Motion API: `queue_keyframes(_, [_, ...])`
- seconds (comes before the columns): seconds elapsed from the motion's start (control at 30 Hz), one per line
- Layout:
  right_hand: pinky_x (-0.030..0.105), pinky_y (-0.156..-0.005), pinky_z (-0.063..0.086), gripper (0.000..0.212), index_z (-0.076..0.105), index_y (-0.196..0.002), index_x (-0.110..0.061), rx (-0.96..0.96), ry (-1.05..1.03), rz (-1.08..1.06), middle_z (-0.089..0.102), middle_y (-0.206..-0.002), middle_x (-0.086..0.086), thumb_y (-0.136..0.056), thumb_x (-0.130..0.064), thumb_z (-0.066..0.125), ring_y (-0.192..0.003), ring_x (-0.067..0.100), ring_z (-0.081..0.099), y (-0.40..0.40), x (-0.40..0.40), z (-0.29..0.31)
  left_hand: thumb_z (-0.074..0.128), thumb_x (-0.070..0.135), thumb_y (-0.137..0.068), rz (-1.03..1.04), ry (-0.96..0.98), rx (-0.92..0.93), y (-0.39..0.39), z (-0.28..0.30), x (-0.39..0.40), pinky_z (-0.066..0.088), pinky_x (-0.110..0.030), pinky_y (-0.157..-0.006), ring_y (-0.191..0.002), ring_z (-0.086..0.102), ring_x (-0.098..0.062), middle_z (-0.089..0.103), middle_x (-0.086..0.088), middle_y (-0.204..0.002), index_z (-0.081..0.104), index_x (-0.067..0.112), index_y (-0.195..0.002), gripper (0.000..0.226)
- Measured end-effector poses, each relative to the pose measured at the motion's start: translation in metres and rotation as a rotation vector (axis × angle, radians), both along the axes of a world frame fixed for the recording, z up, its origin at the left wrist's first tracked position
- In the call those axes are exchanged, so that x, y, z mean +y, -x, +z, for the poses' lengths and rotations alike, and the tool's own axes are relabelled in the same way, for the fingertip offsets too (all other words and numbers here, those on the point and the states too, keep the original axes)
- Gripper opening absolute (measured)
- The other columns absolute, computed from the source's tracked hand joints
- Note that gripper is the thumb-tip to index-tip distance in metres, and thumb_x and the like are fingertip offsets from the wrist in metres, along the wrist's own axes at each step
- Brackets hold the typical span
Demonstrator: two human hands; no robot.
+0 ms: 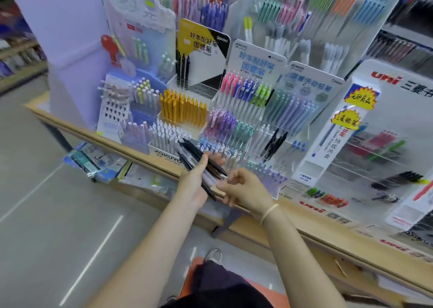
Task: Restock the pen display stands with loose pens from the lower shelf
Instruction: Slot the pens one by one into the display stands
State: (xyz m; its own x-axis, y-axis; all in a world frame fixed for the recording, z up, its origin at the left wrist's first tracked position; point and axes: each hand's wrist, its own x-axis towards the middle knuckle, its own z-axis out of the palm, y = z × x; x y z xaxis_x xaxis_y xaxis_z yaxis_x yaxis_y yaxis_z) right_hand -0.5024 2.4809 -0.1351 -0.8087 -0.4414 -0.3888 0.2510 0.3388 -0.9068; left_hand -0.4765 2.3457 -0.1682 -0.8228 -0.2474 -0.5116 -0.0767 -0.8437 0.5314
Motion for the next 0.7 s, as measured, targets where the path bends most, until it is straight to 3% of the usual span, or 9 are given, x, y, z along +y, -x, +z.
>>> queue_keyframes(0.1, [0.028,-0.043,0.042,0.022,0.056,-0.092,-0.004,0.057,-0.030,0.003,0.060,-0.075,0.010,-0.088,-0.016,0.074,-0.049,0.018,0.053,0.016,-0.012,-0.006,0.058,0.016,-0.098,-0.100,0.143,0.013,0.004,-0.008,-0.033,0.062,-0.045,-0.077,-0.099,0.073,-0.030,0.074,-0.019,-0.110,0.067,0.000,-0.113,0.023])
queue_keyframes(0.17, [0.028,-0.047,0.041,0.017,0.063,-0.100,-0.007,0.095,0.019,-0.019,0.068,-0.086,0.013,-0.094,-0.022,0.067,-0.056,0.015,0.053,0.032,-0.028,-0.009,0.069,0.018,-0.089,-0.234,0.293,-0.013,0.010,-0.013,-0.054,0.060,-0.048,-0.082,-0.093,0.074,-0.033,0.074,-0.020,-0.104,0.068,0.001,-0.112,0.029])
queue_keyframes(0.27, [0.024,-0.048,0.040,0.012,0.066,-0.100,-0.016,0.091,0.105,-0.041,0.067,-0.079,-0.002,-0.101,-0.022,0.055,-0.055,0.008,0.052,0.061,-0.062,-0.014,0.071,0.016,-0.086,-0.395,0.440,-0.038,0.025,-0.013,-0.082,0.056,-0.033,-0.060,-0.063,0.066,-0.024,0.070,-0.011,-0.077,0.070,0.002,-0.100,0.019])
queue_keyframes(0.37, [0.023,-0.048,0.039,0.017,0.067,-0.094,-0.012,0.058,0.156,-0.040,0.062,-0.067,0.000,-0.102,-0.020,0.054,-0.052,0.009,0.051,0.094,-0.096,-0.019,0.069,0.017,-0.088,-0.488,0.516,-0.062,0.045,-0.006,-0.108,0.047,-0.027,-0.050,-0.054,0.056,-0.019,0.065,-0.011,-0.072,0.070,0.006,-0.086,0.011])
queue_keyframes(0.5, [0.022,-0.049,0.043,0.020,0.070,-0.100,-0.007,-0.062,0.242,-0.043,0.067,-0.068,0.006,-0.101,-0.020,0.055,-0.059,0.017,0.056,0.133,-0.132,-0.025,0.062,0.016,-0.096,-0.545,0.596,-0.100,0.072,0.003,-0.150,0.045,-0.026,-0.049,-0.052,0.052,-0.019,0.063,-0.009,-0.071,0.068,-0.002,-0.105,0.021])
queue_keyframes(0.63, [0.029,-0.055,0.048,0.023,0.070,-0.103,-0.002,-0.114,0.278,-0.047,0.067,-0.070,0.012,-0.099,-0.021,0.058,-0.062,0.020,0.059,0.159,-0.158,-0.026,0.070,0.015,-0.092,-0.523,0.653,-0.163,0.096,0.000,-0.179,0.046,-0.028,-0.052,-0.053,0.053,-0.020,0.065,-0.010,-0.070,0.074,0.010,-0.083,0.012])
queue_keyframes(0.7, [0.026,-0.058,0.051,0.021,0.071,-0.104,-0.005,-0.132,0.286,-0.073,0.065,-0.072,0.014,-0.099,-0.020,0.058,-0.062,0.018,0.061,0.166,-0.162,-0.026,0.073,0.016,-0.090,-0.519,0.658,-0.168,0.105,-0.006,-0.184,0.045,-0.032,-0.056,-0.053,0.053,-0.020,0.066,-0.010,-0.069,0.074,0.010,-0.077,0.014])
